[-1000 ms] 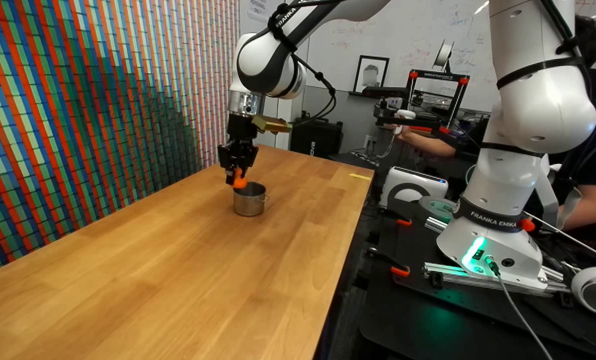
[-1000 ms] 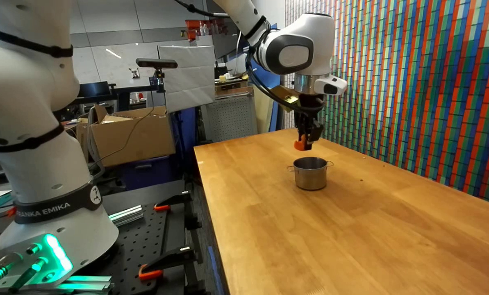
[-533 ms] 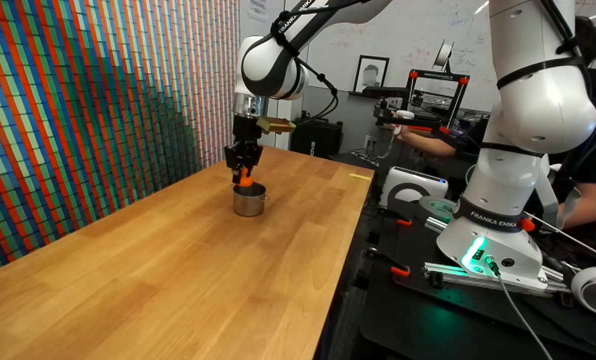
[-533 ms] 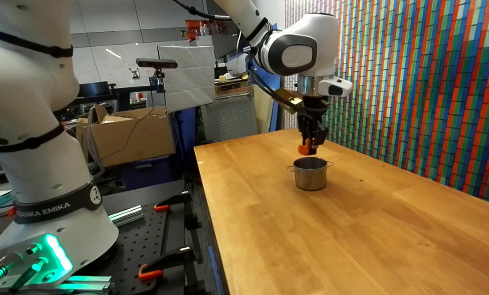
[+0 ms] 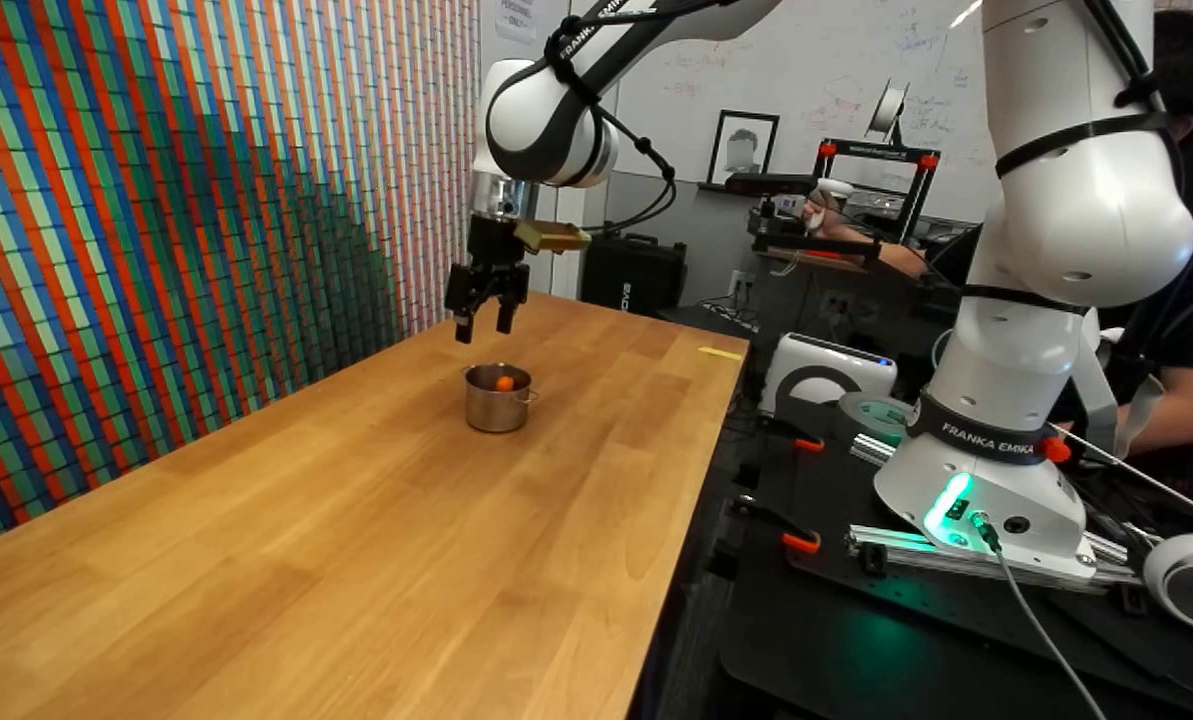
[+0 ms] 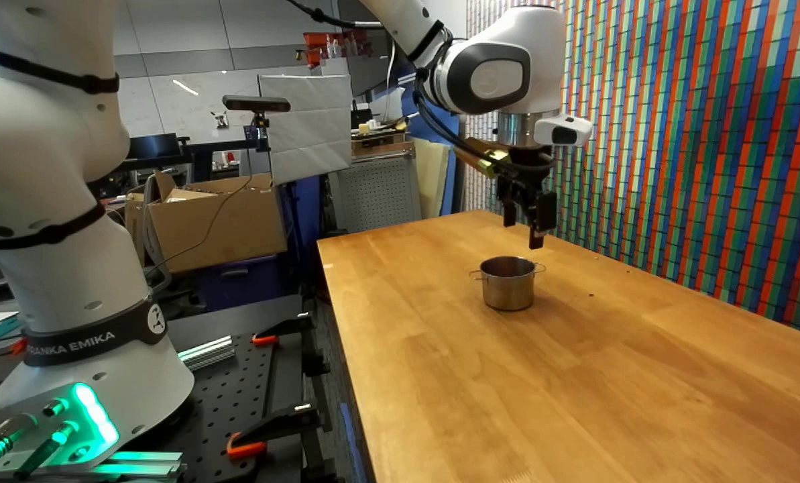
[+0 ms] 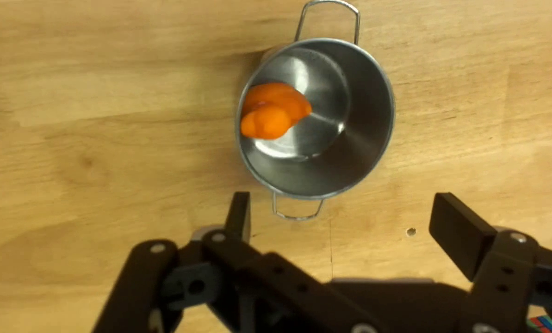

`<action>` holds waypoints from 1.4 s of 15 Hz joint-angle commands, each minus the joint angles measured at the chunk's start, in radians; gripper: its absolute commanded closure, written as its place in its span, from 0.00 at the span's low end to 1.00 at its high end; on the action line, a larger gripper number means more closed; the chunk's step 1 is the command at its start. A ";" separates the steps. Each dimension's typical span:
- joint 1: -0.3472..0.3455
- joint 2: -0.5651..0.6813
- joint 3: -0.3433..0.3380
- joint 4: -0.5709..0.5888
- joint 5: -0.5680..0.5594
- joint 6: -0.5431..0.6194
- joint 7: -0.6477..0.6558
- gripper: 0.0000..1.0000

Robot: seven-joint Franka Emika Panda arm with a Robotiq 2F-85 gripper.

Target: Place the orange rubber duck in the pot

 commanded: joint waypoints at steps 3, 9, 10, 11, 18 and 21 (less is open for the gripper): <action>0.015 -0.113 -0.050 0.051 -0.110 -0.141 0.023 0.00; -0.001 -0.248 -0.065 0.035 -0.169 -0.312 -0.018 0.00; -0.003 -0.266 -0.066 0.031 -0.167 -0.340 -0.027 0.00; -0.006 -0.281 -0.068 0.023 -0.165 -0.362 -0.035 0.00; -0.008 -0.293 -0.074 0.033 -0.151 -0.434 -0.031 0.00; -0.008 -0.298 -0.074 0.026 -0.151 -0.437 -0.031 0.00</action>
